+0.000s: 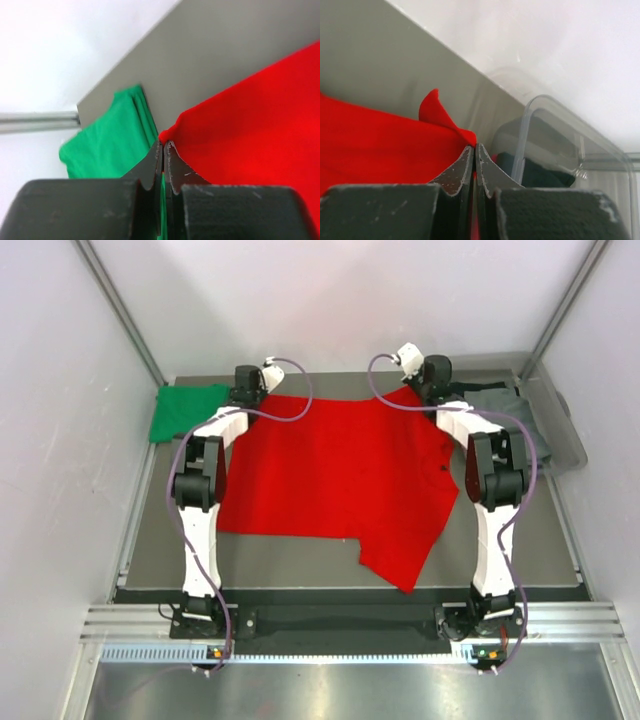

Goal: Fold and stack the t-shirts
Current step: Fold the tshirt

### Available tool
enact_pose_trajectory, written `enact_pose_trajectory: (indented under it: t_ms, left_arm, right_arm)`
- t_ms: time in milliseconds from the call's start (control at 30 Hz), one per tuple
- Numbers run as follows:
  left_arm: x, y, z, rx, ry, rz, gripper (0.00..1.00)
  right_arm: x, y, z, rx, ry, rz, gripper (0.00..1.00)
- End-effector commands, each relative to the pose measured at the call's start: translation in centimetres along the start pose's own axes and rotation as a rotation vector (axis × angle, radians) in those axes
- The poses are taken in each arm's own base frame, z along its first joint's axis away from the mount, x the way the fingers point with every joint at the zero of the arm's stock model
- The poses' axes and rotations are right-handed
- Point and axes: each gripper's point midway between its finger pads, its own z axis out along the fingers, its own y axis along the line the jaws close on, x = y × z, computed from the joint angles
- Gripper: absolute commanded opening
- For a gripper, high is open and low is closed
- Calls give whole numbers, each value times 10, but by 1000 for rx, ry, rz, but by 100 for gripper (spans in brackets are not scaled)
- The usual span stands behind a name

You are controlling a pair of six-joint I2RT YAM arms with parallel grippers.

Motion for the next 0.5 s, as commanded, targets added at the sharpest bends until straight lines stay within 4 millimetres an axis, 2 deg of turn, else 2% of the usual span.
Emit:
enact_pose_trajectory:
  t_ms: [0, 133, 200, 233, 433, 467]
  left_arm:
    - [-37, 52, -37, -117, -104, -52, 0]
    - [-25, 50, -51, -116, -86, -42, 0]
    - [-25, 56, -59, -127, -97, -46, 0]
    - [-17, 52, -60, -120, -84, -41, 0]
    - [-11, 50, -71, -108, -82, -43, 0]
    - [-11, 50, -72, -107, -86, -45, 0]
  right_arm:
    - [-34, -37, -29, 73, -81, 35, 0]
    - [-32, -38, -42, 71, -80, 29, 0]
    - [-32, -39, -47, 72, -82, 26, 0]
    - [-31, -38, -48, 68, -81, 25, 0]
    - [-33, -40, -57, 60, -85, 41, 0]
    - [-30, -35, -59, 49, -80, 42, 0]
